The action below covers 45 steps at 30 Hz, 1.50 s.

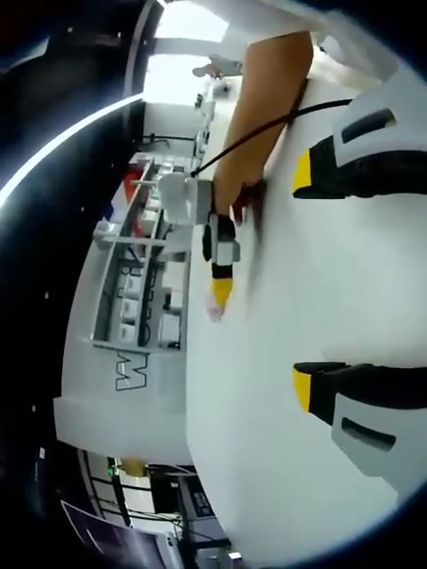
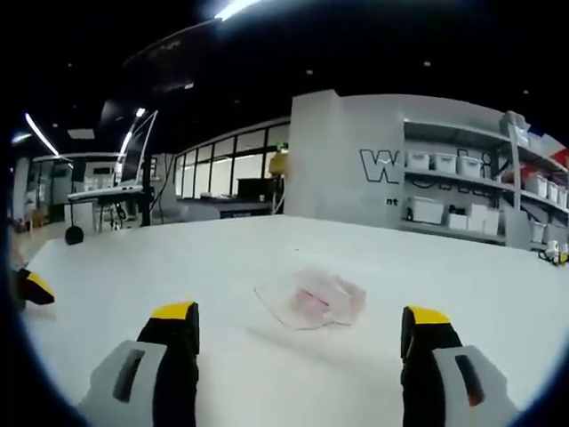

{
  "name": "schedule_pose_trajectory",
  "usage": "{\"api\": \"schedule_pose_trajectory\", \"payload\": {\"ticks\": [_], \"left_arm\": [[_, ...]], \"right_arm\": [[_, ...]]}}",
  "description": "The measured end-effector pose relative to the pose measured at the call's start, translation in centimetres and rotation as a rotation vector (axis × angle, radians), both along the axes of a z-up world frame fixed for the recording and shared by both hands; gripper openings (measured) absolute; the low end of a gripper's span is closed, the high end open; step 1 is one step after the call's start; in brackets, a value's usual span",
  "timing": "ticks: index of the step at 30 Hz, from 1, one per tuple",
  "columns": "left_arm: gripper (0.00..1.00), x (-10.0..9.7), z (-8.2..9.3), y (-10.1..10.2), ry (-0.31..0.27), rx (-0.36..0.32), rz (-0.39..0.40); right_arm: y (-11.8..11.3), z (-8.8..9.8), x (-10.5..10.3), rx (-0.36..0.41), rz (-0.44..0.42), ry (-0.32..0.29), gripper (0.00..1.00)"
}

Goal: Open the resealable bag by pulling the two sides of the seal apart until the entire bag opening is separated and visibly accessible.

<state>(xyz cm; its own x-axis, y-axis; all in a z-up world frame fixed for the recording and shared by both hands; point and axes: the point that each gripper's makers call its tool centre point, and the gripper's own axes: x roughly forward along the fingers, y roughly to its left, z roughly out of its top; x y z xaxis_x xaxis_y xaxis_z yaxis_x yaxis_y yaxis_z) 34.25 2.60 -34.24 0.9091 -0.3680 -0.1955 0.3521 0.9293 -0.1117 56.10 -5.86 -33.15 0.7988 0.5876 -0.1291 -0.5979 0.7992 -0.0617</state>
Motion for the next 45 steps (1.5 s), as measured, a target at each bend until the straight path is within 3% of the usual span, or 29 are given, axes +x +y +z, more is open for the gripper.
{"api": "schedule_pose_trajectory", "payload": {"ticks": [13,20,45], "left_arm": [[0.73,0.0,-0.1,0.0,0.002,-0.001,0.001],[0.73,-0.1,-0.2,0.0,0.006,-0.002,-0.002],[0.72,-0.1,-0.2,0.0,0.005,-0.010,0.003]], "right_arm": [[-0.3,0.5,-0.9,0.004,-0.002,-0.005,0.91],[-0.7,0.4,0.0,0.008,0.000,-0.001,0.88],[-1.6,1.5,0.2,0.025,-0.012,-0.018,0.82]]}}
